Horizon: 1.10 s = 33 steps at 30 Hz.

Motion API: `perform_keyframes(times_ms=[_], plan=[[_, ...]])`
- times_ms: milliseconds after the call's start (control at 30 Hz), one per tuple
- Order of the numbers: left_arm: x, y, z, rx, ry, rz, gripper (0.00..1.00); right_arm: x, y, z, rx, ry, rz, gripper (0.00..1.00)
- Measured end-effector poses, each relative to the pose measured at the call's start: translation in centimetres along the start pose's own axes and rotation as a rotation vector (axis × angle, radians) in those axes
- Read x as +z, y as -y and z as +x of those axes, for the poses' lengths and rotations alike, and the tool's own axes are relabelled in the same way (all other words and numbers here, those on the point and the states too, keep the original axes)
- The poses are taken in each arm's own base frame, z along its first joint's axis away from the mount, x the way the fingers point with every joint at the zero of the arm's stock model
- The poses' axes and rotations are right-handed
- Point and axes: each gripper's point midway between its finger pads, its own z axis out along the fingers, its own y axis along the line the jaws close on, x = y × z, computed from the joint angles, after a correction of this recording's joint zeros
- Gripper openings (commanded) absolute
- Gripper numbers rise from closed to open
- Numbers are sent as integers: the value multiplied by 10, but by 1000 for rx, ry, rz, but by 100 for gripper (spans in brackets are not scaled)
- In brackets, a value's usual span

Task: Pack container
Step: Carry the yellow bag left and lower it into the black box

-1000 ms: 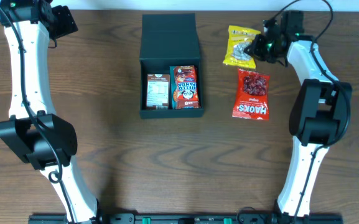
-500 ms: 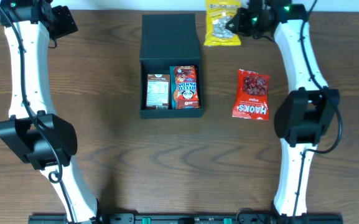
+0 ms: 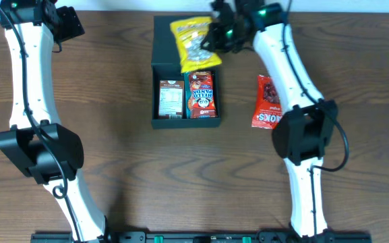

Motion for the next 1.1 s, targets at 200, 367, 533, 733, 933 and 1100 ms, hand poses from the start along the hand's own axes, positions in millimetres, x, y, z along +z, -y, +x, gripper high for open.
perform_keyframes(times_ms=[200, 367, 533, 733, 933, 1100], plan=[[0, 0, 0, 3, -1, 0, 81, 21, -40, 29, 12, -88, -13, 2], [0, 0, 1, 5, -3, -1, 81, 31, -49, 51, 83, -148, 52, 1], [0, -2, 4, 22, -16, -5, 81, 36, -53, 64, 116, -171, 111, 1], [2, -17, 2, 2, -19, -20, 81, 38, -53, 72, 121, -184, 158, 2], [2, -26, 0, -14, -19, -30, 81, 37, -47, 80, 145, -202, 212, 2], [3, -24, 0, -15, -21, -17, 81, 35, -43, 83, 176, -207, 243, 1]])
